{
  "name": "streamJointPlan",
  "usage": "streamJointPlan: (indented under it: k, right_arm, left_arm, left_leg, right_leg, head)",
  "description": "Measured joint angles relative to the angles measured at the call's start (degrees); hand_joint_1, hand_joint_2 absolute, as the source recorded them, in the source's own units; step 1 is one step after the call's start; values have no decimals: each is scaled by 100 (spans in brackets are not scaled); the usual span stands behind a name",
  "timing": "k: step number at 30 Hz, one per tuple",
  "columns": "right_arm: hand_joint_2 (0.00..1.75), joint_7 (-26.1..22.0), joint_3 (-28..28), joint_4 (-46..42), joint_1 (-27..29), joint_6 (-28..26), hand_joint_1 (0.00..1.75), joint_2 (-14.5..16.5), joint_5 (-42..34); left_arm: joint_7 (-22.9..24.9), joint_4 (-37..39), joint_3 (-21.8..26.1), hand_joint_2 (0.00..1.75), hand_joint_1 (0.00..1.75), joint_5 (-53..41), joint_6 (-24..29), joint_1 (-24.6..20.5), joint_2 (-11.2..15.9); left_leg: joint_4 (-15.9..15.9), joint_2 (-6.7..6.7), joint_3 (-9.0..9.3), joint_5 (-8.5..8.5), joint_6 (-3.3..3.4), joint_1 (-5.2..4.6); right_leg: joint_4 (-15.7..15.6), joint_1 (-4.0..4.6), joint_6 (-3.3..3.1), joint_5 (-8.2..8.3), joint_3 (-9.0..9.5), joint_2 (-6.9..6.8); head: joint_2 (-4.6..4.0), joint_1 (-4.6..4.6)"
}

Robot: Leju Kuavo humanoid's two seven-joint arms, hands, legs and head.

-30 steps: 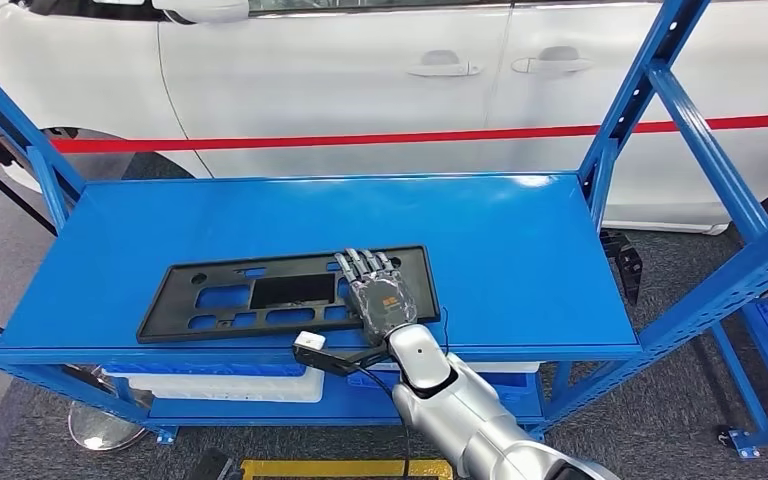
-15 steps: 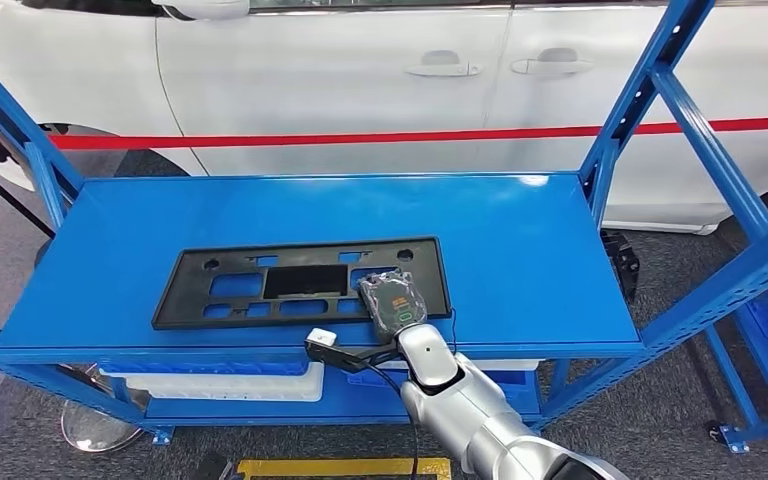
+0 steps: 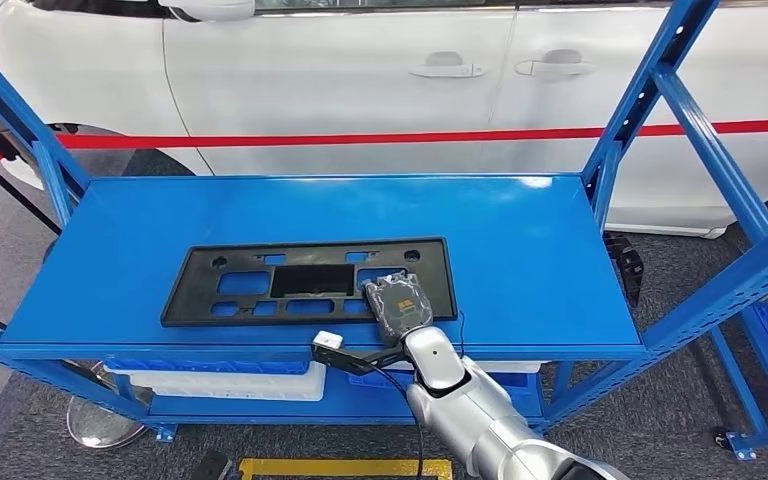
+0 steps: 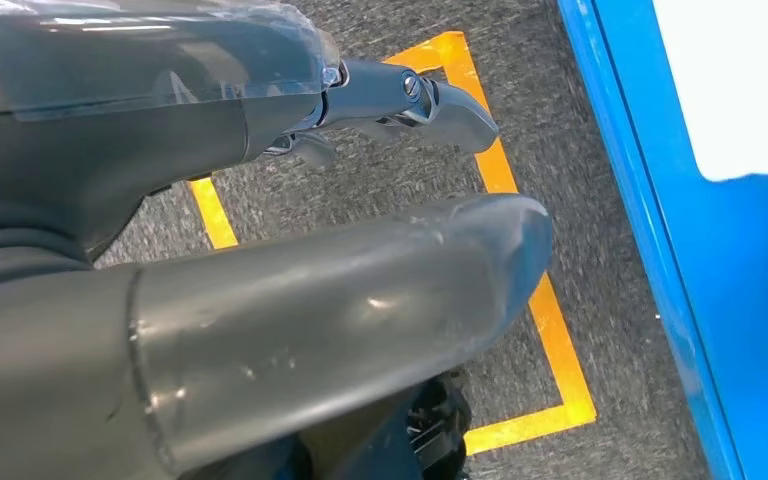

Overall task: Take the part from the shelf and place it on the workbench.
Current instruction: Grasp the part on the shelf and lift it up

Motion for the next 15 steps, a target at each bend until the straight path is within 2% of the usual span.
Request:
streamJointPlan:
  k: [2,3,4,6,7,8,9,11,12,13,15]
  right_arm:
    - [175,-19,-4,0,-8,-11,175,2,7]
    - [175,-131,-38,-4,-6,-58,175,6,-47]
    - [175,-305,-89,-20,10,-124,175,13,-164]
    - [175,-869,-235,-133,104,-267,175,24,-695]
    - [175,-1174,-285,-273,186,-284,175,26,-1104]
    - [175,-1460,-319,-467,282,-267,175,28,-1549]
    - [175,-1696,-335,-710,389,-217,175,37,-1987]
    - [175,-2035,-339,-1305,629,-25,175,62,-2814]
    - [175,-2169,-339,-1668,778,108,175,62,-3238]
    - [175,-2294,-339,-2070,937,250,175,47,-3677]
    - [175,-2422,-333,-2990,1255,527,175,-21,-4511]
  left_arm:
    - [1,0,-1,0,0,-2,-1,-2,-4]
    - [2,0,-2,0,0,2,1,-4,-4]
    - [3,0,-3,0,0,9,3,-4,-3]
    - [-1,0,-2,0,0,38,20,11,2]
    - [-10,0,0,0,0,62,31,29,4]
    - [-24,0,4,0,0,90,43,51,7]
    - [-42,0,8,0,0,118,55,70,11]
    - [-82,0,24,0,0,176,84,89,19]
    - [-104,0,39,0,0,206,102,92,21]
    - [-124,0,63,0,0,238,120,99,21]
    - [-162,0,127,0,0,297,145,145,28]
  left_leg:
    - [32,-12,-2,-24,-53,-6]
    - [172,-15,-54,-130,-121,-4]
    - [450,-15,-169,-306,-193,2]
    - [1283,-12,-523,-749,-312,21]
    - [1587,-11,-652,-855,-326,27]
    - [1674,-11,-682,-839,-331,27]
    - [1505,-10,-589,-706,-327,27]
    - [711,-3,-194,-337,-296,24]
    - [353,-3,-24,-208,-264,13]
    - [138,-5,67,-150,-233,0]
    - [65,-19,62,-133,-165,-30]
  right_leg:
    - [-646,9,-48,221,315,1]
    - [-873,8,-113,287,423,-2]
    - [-1008,10,-176,312,483,-4]
    - [-1049,7,-269,344,499,-11]
    - [-1048,13,-271,342,500,-8]
    - [-1045,17,-271,342,503,-3]
    - [-1041,18,-270,341,508,7]
    - [-1030,21,-256,333,518,23]
    - [-1020,31,-235,329,512,27]
    - [-1013,39,-208,327,497,24]
    - [-1011,44,-142,338,460,19]
  head:
    - [0,0]
    - [0,-18]
    - [0,-38]
    - [0,-77]
    - [0,-77]
    - [0,-78]
    - [0,-79]
    - [0,-84]
    - [0,-84]
    - [0,-82]
    - [0,-77]
